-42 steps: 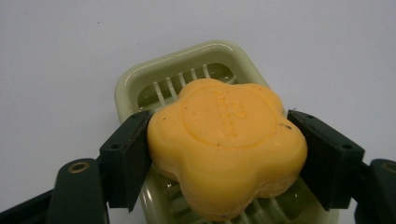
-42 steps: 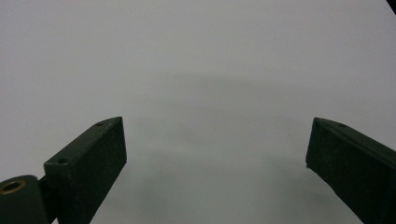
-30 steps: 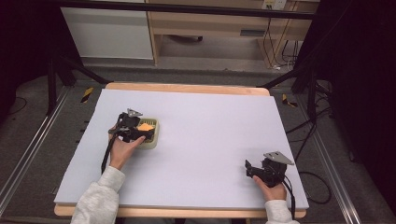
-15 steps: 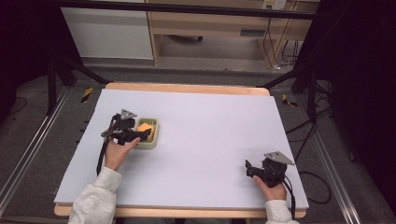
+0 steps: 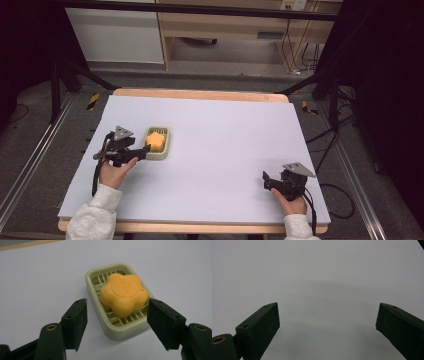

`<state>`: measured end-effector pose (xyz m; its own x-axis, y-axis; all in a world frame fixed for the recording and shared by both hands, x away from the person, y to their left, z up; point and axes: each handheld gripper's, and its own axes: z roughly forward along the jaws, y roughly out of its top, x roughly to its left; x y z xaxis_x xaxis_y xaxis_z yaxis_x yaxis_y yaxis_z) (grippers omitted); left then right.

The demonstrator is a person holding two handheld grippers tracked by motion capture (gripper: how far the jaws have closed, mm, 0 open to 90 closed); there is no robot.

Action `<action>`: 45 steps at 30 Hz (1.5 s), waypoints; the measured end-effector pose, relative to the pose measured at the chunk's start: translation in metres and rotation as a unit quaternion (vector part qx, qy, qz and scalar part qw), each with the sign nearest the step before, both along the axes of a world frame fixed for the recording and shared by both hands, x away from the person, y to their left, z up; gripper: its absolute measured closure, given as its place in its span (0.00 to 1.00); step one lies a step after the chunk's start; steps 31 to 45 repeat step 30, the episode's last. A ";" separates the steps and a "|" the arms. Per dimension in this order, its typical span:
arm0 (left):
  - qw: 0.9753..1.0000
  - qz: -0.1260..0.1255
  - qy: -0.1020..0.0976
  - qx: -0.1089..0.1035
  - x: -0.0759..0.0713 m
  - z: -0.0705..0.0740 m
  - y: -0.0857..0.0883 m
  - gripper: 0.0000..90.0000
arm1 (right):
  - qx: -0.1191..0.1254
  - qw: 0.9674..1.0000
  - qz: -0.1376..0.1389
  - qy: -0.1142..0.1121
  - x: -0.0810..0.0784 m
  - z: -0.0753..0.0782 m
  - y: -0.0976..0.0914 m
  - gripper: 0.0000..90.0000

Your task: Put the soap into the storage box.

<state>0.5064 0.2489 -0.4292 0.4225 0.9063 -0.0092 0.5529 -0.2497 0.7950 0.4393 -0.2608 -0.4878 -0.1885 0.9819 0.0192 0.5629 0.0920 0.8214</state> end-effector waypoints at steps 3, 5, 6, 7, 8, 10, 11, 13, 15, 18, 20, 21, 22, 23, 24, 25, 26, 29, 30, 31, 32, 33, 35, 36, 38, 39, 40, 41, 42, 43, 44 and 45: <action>1.000 0.002 -0.001 0.001 -0.005 -0.001 0.005 0.35 | 0.001 1.000 0.000 0.000 0.000 0.000 0.000 0.06; 1.000 0.003 -0.001 -0.005 -0.010 -0.002 0.008 0.35 | 0.000 1.000 0.000 0.000 0.000 0.000 0.000 0.06; 1.000 0.003 -0.001 -0.004 -0.013 -0.004 0.009 0.34 | 0.000 1.000 0.000 -0.001 0.000 0.000 0.000 0.06; 1.000 0.003 -0.001 -0.002 -0.015 -0.005 0.011 0.34 | 0.000 1.000 -0.001 0.000 0.000 0.000 0.000 0.06; 1.000 0.003 -0.002 -0.001 -0.017 -0.006 0.011 0.33 | 0.001 1.000 -0.001 0.000 0.000 0.000 0.000 0.06; 1.000 0.001 0.000 0.002 -0.021 -0.010 0.015 0.33 | 0.001 1.000 -0.001 0.000 0.000 0.000 0.000 0.06; 1.000 0.003 0.000 0.002 -0.023 -0.011 0.016 0.32 | 0.001 1.000 -0.001 0.000 0.000 0.000 0.000 0.06; 1.000 0.005 0.003 0.003 -0.027 -0.015 0.019 0.31 | 0.001 1.000 -0.001 0.000 0.000 0.000 0.000 0.06; 1.000 0.007 0.007 0.006 -0.031 -0.020 0.022 0.30 | 0.001 1.000 -0.001 0.000 0.000 0.000 0.000 0.06; 1.000 0.015 0.013 0.012 -0.038 -0.027 0.027 0.28 | 0.003 1.000 -0.001 0.000 0.000 0.000 -0.001 0.06; 1.000 0.022 0.016 0.015 -0.042 -0.030 0.031 0.27 | 0.003 1.000 -0.001 0.000 0.000 0.000 -0.001 0.06; 0.999 0.023 0.016 0.016 -0.044 -0.031 0.033 0.27 | 0.002 1.000 -0.001 0.000 0.000 0.000 -0.001 0.06; 0.999 0.027 0.015 0.015 -0.046 -0.032 0.035 0.27 | 0.003 1.000 -0.001 0.000 0.000 0.000 0.000 0.06; 0.999 0.029 0.015 0.013 -0.047 -0.033 0.036 0.27 | 0.001 1.000 -0.001 -0.001 0.000 0.000 0.000 0.06; 0.999 0.033 0.015 0.012 -0.049 -0.034 0.039 0.27 | 0.000 1.000 0.000 -0.002 0.000 0.000 0.000 0.06; 0.999 0.032 0.018 0.015 -0.050 -0.033 0.042 0.27 | 0.001 1.000 0.000 -0.001 0.000 0.000 0.000 0.06; 0.999 0.034 0.017 0.011 -0.051 -0.034 0.044 0.27 | 0.001 1.000 0.002 0.000 0.000 0.000 0.000 0.06; 0.999 0.040 0.014 0.008 -0.053 -0.034 0.047 0.27 | 0.002 1.000 0.002 0.000 0.000 0.000 0.000 0.06; 0.999 0.041 0.015 0.008 -0.053 -0.035 0.048 0.26 | 0.002 1.000 0.002 0.000 0.000 0.000 0.000 0.06; 0.999 0.041 0.015 0.008 -0.053 -0.035 0.048 0.26 | 0.002 1.000 0.002 0.000 0.000 0.000 0.000 0.06; 0.999 0.041 0.015 0.008 -0.053 -0.035 0.048 0.26 | 0.002 1.000 0.002 0.000 0.000 0.000 0.000 0.06; 0.999 0.041 0.015 0.008 -0.053 -0.035 0.048 0.26 | 0.002 1.000 0.002 0.000 0.000 0.000 0.000 0.06; 0.999 0.041 0.015 0.008 -0.053 -0.035 0.048 0.26 | 0.002 1.000 0.002 0.000 0.000 0.000 0.000 0.06; 0.999 0.041 0.015 0.008 -0.053 -0.035 0.048 0.26 | 0.002 1.000 0.002 0.000 0.000 0.000 0.000 0.06; 0.999 0.041 0.015 0.008 -0.053 -0.035 0.048 0.26 | 0.002 1.000 0.002 0.000 0.000 0.000 0.000 0.06; 0.999 0.041 0.015 0.008 -0.053 -0.035 0.048 0.26 | 0.002 1.000 0.002 0.000 0.000 0.000 0.000 0.06; 0.999 0.041 0.015 0.008 -0.053 -0.035 0.048 0.26 | 0.002 1.000 0.002 0.000 0.000 0.000 0.000 0.06; 0.999 0.041 0.015 0.008 -0.053 -0.035 0.048 0.26 | 0.002 1.000 0.002 0.000 0.000 0.000 0.000 0.06; 0.999 0.041 0.015 0.008 -0.053 -0.035 0.048 0.26 | 0.002 1.000 0.002 0.000 0.000 0.000 0.000 0.06; 0.999 0.041 0.015 0.008 -0.053 -0.035 0.048 0.26 | 0.002 1.000 0.002 0.000 0.000 0.000 0.000 0.06; 0.999 0.041 0.015 0.008 -0.053 -0.035 0.048 0.26 | 0.002 1.000 0.002 0.000 0.000 0.000 0.000 0.06; 0.999 0.041 0.015 0.008 -0.053 -0.035 0.048 0.26 | 0.002 1.000 0.002 0.000 0.000 0.000 0.000 0.06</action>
